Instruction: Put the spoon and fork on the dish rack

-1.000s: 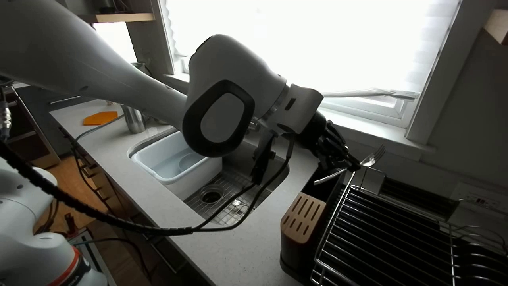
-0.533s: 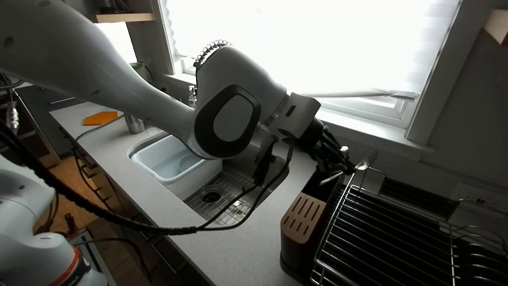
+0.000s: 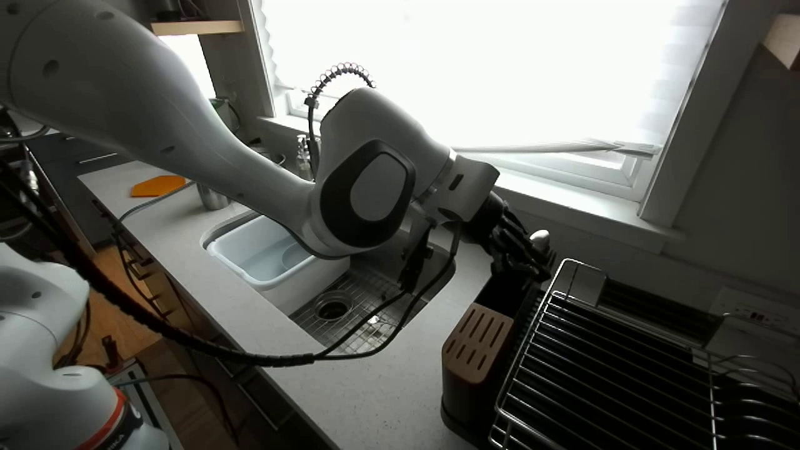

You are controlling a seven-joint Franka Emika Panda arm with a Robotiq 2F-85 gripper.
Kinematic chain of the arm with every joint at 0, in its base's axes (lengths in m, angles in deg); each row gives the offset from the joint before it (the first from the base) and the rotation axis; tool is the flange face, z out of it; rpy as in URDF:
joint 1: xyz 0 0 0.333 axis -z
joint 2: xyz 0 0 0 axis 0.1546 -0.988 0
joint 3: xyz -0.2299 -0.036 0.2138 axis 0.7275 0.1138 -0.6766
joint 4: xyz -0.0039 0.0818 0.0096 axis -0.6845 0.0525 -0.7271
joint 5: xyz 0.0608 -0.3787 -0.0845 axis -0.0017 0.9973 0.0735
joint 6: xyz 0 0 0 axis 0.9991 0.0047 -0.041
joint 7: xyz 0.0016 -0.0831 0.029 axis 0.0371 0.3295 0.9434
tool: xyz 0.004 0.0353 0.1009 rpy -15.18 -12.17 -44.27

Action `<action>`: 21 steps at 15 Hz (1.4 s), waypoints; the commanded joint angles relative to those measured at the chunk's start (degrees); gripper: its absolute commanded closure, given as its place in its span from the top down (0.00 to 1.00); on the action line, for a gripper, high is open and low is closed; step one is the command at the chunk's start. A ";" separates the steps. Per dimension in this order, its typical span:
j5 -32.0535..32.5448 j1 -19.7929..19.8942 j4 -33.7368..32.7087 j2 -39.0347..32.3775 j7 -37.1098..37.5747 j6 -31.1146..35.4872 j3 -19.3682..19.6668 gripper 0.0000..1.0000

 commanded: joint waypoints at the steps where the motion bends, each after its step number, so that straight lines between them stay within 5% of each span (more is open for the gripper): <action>1: 0.19 -0.25 0.34 0.31 1.95 0.41 -0.12 0.60; 6: -11.13 -0.49 3.43 2.51 -6.47 0.51 -1.22 0.99; 11: -28.52 -1.52 5.28 5.91 -19.60 -0.58 -1.94 1.00; 15: -44.07 -7.79 5.97 11.18 -33.07 -5.74 1.80 1.00; 21: -45.24 -7.30 4.10 17.92 -41.04 -20.88 4.13 1.00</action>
